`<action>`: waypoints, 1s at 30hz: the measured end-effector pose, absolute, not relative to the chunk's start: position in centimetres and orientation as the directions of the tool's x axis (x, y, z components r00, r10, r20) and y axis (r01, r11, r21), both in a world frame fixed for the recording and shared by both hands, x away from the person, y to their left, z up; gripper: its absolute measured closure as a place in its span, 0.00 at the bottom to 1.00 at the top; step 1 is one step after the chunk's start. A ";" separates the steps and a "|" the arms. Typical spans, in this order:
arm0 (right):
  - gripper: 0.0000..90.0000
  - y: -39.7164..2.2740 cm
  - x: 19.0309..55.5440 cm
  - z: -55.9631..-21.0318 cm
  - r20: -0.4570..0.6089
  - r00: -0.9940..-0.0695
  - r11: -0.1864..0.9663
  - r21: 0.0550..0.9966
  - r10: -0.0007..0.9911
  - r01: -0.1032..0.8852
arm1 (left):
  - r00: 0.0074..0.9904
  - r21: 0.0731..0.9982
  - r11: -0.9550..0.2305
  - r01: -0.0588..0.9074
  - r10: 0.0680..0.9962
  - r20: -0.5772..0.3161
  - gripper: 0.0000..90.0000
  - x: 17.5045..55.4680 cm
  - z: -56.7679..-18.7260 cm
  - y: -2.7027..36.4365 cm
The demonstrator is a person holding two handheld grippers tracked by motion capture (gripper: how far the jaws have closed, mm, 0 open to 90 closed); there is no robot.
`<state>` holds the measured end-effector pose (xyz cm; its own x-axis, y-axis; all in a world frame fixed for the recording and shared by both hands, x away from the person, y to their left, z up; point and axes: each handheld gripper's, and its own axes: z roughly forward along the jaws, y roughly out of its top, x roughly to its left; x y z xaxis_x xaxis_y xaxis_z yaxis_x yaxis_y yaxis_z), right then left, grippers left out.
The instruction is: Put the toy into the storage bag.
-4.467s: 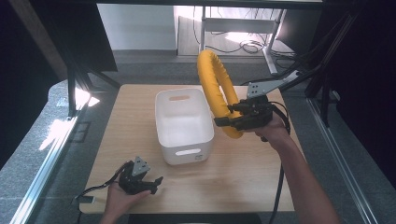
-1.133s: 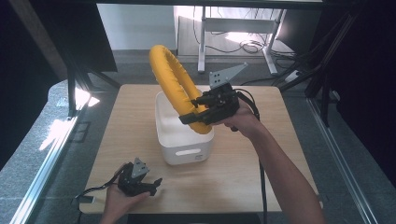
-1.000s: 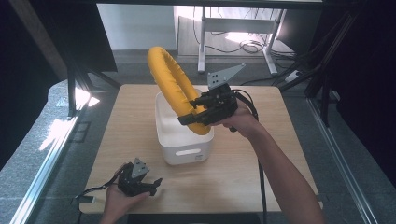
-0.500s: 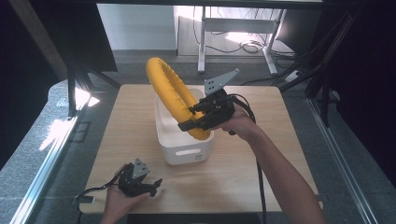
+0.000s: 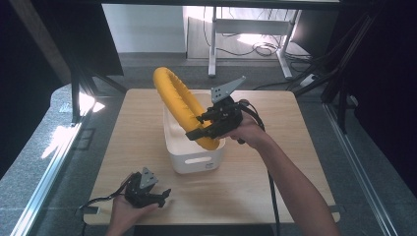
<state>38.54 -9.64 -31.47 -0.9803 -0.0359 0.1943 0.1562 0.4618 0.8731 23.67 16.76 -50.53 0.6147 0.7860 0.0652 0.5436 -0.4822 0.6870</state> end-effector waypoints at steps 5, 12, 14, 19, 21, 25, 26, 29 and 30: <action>0.56 -9.5 38.8 -31.9 0.199 -0.979 0.461 0.873 -0.035 0.161 | 0.615 0.688 -0.481 0.544 0.786 0.064 0.20 23.7 -50.5 16.7; 0.56 -9.6 39.2 -32.4 0.206 -0.978 0.471 0.865 -0.022 0.172 | 0.617 0.686 -0.483 0.544 0.785 0.064 0.20 23.7 -50.6 16.7; 0.56 -9.6 39.4 -32.6 0.210 -0.978 0.473 0.863 -0.018 0.176 | 0.616 0.686 -0.483 0.544 0.785 0.064 0.20 23.7 -50.6 16.7; 0.56 -9.6 39.7 -33.1 0.213 -0.977 0.476 0.860 -0.012 0.181 | 0.618 0.685 -0.485 0.544 0.784 0.065 0.20 23.7 -50.6 16.7; 0.56 -9.6 39.8 -33.1 0.213 -0.977 0.476 0.860 -0.009 0.183 | 0.618 0.685 -0.485 0.543 0.783 0.065 0.20 23.7 -50.6 16.7; 0.56 -9.6 39.9 -32.9 0.196 -0.980 0.482 0.861 -0.019 0.163 | 0.619 0.684 -0.486 0.543 0.783 0.065 0.20 23.7 -50.6 16.7; 0.56 -9.5 39.9 -32.9 0.191 -0.981 0.485 0.860 -0.020 0.158 | 0.619 0.684 -0.486 0.544 0.783 0.065 0.20 23.7 -50.6 16.7; 0.56 -9.4 39.9 -32.9 0.187 -0.982 0.487 0.860 -0.024 0.151 | 0.619 0.685 -0.486 0.543 0.783 0.064 0.20 23.7 -50.6 16.7; 0.56 -9.4 39.9 -32.9 0.184 -0.982 0.486 0.861 -0.028 0.148 | 0.619 0.684 -0.487 0.543 0.783 0.065 0.20 23.7 -50.6 16.7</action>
<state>39.94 -9.44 -32.93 -0.9825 -0.0279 0.1842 0.1476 0.4861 0.8613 23.67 16.67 -50.64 0.6192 0.7826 0.0650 0.5431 -0.4865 0.6843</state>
